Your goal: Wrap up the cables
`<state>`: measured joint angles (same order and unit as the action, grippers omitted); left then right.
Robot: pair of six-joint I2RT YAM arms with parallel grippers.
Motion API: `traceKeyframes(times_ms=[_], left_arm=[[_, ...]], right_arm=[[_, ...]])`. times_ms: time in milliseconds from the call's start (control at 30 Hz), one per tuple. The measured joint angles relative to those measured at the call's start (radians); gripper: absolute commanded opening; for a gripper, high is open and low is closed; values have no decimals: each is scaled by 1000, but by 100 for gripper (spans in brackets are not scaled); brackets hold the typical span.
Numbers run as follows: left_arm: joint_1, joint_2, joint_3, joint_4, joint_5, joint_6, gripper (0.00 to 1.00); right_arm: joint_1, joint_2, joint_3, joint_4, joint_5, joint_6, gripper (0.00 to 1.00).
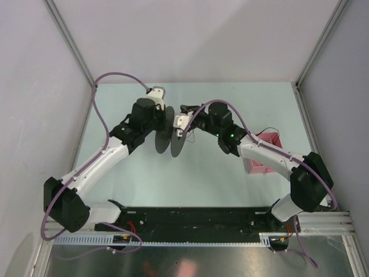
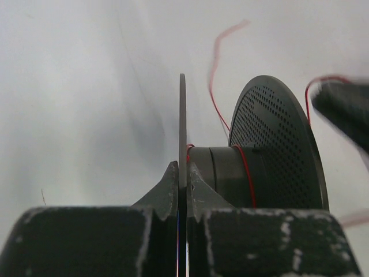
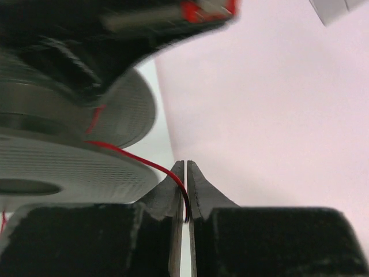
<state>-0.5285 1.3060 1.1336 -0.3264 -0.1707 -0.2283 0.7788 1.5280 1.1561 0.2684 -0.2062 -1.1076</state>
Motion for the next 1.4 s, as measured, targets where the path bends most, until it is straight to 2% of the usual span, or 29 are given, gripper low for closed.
traceKeyframes(times_ms=[133,233,433,567,733,900,1067,1233,1400], left_arm=[[2,-60,-51,24,106,81,0],[23,-119,-83,32,235,129,0],[149,-190,-84,53,621,177,0],[225,-188,-49,61,802,166,0],[254,-187,41,121,935,37,0],[325,-187,91,267,908,-179,0],[368,-184,102,345,783,-378,0],[375,-165,138,333,604,-515,0],[373,-140,187,256,484,-566,0]], right_arm=[[-44,29,14,79,0,80,12],[-109,56,48,109,-31,167,15],[-312,84,82,125,-243,419,9],[-378,111,83,112,-358,543,4],[-374,154,84,66,-461,668,7],[-356,183,84,13,-523,770,11],[-346,191,61,-8,-551,838,5],[-304,182,-15,-9,-563,867,2],[-244,129,-82,-10,-586,848,0]])
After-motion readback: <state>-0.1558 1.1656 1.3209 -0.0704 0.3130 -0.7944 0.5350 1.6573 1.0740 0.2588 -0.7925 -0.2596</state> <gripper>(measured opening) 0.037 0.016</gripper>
